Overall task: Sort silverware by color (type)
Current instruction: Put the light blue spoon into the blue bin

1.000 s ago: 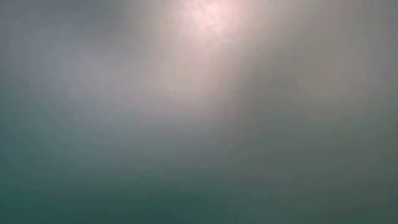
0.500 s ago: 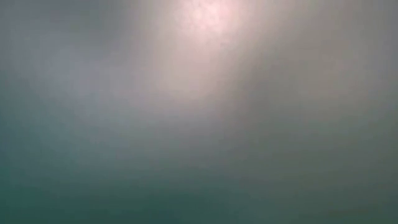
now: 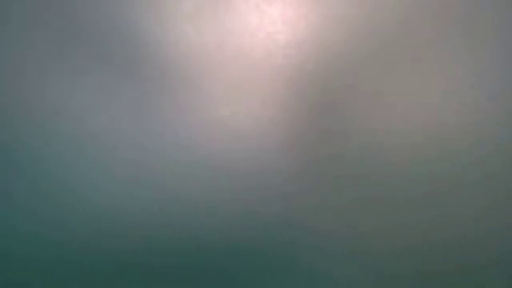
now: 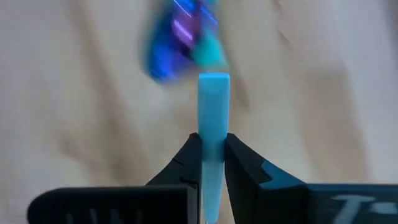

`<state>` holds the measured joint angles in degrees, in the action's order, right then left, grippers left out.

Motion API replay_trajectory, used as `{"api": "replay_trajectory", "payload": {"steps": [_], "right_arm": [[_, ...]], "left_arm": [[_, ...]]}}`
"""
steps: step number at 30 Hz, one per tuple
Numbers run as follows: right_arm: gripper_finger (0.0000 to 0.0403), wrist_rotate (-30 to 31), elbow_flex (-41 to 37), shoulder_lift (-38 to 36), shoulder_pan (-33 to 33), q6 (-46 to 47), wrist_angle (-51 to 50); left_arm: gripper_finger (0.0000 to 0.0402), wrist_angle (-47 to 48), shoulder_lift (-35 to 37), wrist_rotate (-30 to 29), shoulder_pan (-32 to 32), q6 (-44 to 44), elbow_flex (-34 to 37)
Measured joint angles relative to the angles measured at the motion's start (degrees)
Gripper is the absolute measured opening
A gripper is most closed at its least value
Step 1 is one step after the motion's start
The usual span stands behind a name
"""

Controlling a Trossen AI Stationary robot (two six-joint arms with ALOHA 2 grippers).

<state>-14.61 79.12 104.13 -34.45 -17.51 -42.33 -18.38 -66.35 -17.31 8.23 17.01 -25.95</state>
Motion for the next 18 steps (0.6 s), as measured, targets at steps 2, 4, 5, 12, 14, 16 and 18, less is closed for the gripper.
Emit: {"api": "replay_trajectory", "payload": {"steps": [2,4,5,12,14,16,18], "right_arm": [[0.0030,-3.75,0.22,-0.74,1.66,0.96,3.01],[0.0030,-6.34,0.20,-1.92,3.66,2.14,7.23],[0.0030,-7.32,0.07,-2.64,4.83,2.95,9.75],[0.0030,-9.94,-0.34,-6.11,14.52,5.86,27.24],[0.0030,-9.93,-0.34,-6.12,17.33,6.68,32.15],[0.0030,-9.92,-0.36,-6.12,19.86,6.98,35.68],[0.0030,-9.90,-0.36,-6.12,22.07,6.37,38.21]], "left_arm": [[0.0045,-6.09,0.00,-0.26,0.00,-0.01,2.88],[0.0045,-11.06,-0.02,-1.14,0.00,-0.03,4.99],[0.0045,-12.68,-0.02,-1.83,0.00,-0.05,5.62],[0.0045,-15.05,-0.02,-5.80,-0.02,-0.70,7.73],[0.0045,-15.28,-0.02,-5.80,0.00,-1.59,7.77],[0.0045,-15.85,-0.02,-5.80,0.00,-2.17,7.77],[0.0046,-16.52,-0.02,-6.07,0.00,-2.97,7.77]]}}
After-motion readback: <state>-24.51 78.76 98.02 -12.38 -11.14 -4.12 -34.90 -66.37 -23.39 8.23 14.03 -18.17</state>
